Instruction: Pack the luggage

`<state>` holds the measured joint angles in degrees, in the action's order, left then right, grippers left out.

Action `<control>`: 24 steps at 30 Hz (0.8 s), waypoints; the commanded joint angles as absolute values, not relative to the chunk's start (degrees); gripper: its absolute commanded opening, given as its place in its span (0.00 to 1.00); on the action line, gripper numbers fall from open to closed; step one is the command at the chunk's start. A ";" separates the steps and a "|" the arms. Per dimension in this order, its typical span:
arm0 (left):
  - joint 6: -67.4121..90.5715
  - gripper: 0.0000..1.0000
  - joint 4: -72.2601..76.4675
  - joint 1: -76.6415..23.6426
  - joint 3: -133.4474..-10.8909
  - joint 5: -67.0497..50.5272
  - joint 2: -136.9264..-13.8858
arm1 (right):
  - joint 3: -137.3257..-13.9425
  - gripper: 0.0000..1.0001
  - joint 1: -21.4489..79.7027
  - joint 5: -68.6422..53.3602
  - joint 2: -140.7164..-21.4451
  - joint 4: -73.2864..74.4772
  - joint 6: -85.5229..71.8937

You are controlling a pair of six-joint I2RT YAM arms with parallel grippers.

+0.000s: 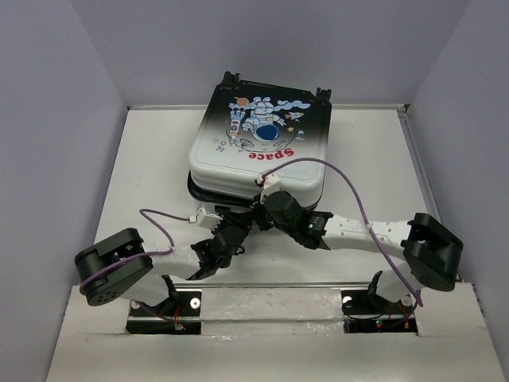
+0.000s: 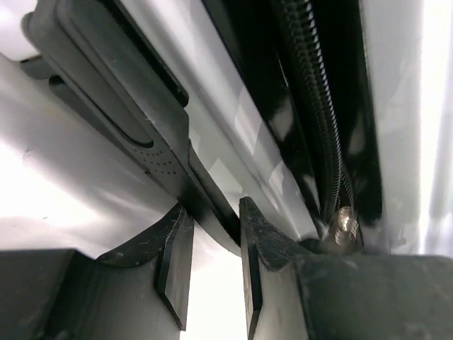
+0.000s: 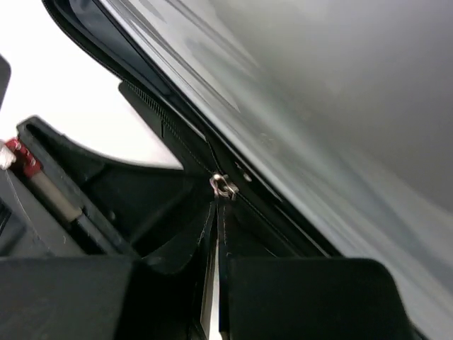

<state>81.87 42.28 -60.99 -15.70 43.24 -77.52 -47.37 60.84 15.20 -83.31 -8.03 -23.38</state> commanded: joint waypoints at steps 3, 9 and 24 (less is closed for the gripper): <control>72.86 0.06 51.94 -62.14 -12.66 39.11 -75.94 | -62.91 0.07 63.98 8.70 -90.87 -13.36 -22.41; 72.51 0.06 51.77 -62.49 -11.43 40.34 -74.97 | -66.46 0.07 64.51 11.16 -94.93 -12.13 -23.73; 48.28 0.85 10.48 -66.27 -26.33 48.50 -38.96 | -54.67 0.77 60.05 28.29 -57.58 10.98 -23.82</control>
<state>61.73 24.38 -65.25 -16.73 39.42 -47.66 -52.99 64.01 18.33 -60.18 3.86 -24.93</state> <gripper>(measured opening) 0.844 0.860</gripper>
